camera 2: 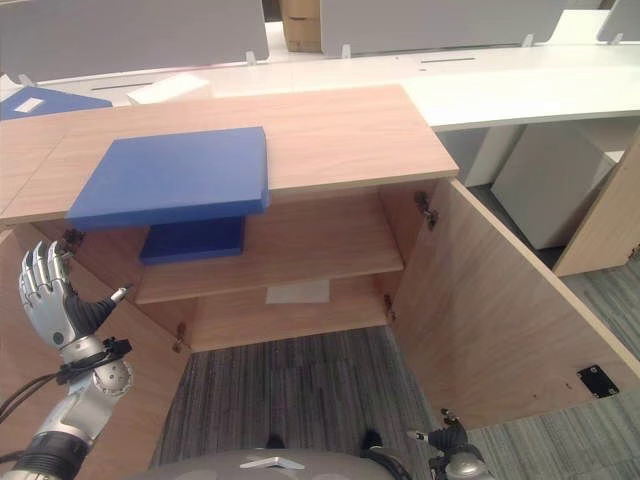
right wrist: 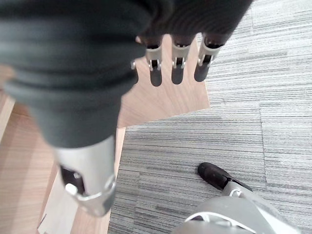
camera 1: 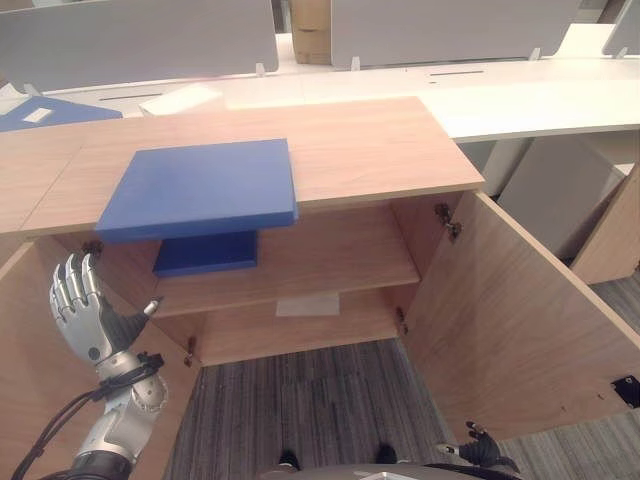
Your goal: Put the empty folder in the office cabinet
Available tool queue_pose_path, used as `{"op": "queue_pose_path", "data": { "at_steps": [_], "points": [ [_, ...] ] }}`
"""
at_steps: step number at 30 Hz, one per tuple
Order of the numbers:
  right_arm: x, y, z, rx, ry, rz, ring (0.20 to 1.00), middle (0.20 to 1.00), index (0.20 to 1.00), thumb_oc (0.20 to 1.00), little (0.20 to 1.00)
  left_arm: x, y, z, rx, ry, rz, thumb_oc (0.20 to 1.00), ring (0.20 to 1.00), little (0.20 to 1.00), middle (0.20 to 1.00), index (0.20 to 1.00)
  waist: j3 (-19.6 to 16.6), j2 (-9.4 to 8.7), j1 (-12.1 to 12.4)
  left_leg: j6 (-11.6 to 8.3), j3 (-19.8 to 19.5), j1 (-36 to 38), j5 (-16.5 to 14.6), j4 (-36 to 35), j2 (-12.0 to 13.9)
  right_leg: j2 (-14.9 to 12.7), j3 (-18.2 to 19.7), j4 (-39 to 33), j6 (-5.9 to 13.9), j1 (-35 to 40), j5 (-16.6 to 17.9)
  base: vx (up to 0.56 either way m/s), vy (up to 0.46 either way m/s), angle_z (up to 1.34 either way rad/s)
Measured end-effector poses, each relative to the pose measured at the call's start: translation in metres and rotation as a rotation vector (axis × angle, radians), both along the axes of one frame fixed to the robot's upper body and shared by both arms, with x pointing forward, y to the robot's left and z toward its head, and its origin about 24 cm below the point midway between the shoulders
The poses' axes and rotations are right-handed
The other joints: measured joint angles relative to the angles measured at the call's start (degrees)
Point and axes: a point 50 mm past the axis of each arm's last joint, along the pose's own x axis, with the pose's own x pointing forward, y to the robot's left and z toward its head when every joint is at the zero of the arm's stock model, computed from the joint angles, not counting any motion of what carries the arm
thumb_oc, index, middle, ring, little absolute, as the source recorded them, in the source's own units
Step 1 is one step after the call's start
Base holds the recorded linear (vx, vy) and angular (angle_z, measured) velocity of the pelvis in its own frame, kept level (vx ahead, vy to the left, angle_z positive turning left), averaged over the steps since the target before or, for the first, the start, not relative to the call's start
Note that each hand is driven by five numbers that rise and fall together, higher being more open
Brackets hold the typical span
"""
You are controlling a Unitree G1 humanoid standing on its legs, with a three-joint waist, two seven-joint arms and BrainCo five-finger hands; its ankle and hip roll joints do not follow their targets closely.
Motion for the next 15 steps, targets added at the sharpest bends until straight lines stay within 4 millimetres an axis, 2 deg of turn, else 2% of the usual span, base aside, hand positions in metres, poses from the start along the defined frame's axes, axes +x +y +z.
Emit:
{"op": "queue_pose_path", "data": {
  "at_steps": [3,7,11,15],
  "points": [
    [-0.003,0.0,-0.001,0.001,0.008,-0.003,1.0,1.0,1.0,1.0,1.0,0.004,0.007,0.011,0.062,-0.014,-0.028,1.0,1.0,1.0,1.0,1.0,-0.3,-0.33,-0.6,0.03,0.2,0.5,-0.1,0.0,0.0,0.0,0.2,0.0,0.0,0.4,0.0,0.02,0.013,-0.04],
    [-0.007,0.001,-0.001,0.002,0.015,-0.005,1.0,1.0,1.0,1.0,1.0,0.015,0.004,0.019,0.099,-0.042,-0.057,1.0,1.0,1.0,1.0,1.0,-0.6,-0.39,-1.5,-0.11,0.7,0.6,-0.4,0.0,-0.2,-0.1,0.8,0.0,0.14,0.1,0.1,0.04,0.03,-0.05],
    [-0.008,0.001,-0.001,0.003,0.009,-0.01,1.0,1.0,1.0,1.0,1.0,0.018,0.004,0.018,0.098,-0.032,-0.065,1.0,1.0,1.0,1.0,1.0,-1.4,0.06,-3.6,0.17,1.3,0.7,-0.3,0.0,-0.4,-0.3,1.5,0.0,0.24,-0.2,0.2,0.05,0.051,-0.08],
    [-0.011,-0.002,0.0,0.003,0.002,-0.036,1.0,1.0,1.0,1.0,1.0,0.026,0.006,0.018,0.098,-0.02,-0.066,1.0,1.0,1.0,1.0,1.0,-1.6,0.6,-4.0,0.07,2.4,0.9,-0.3,0.0,-0.5,-0.3,2.6,0.1,0.54,-0.5,0.4,0.04,0.049,-0.15]
  ]
}}
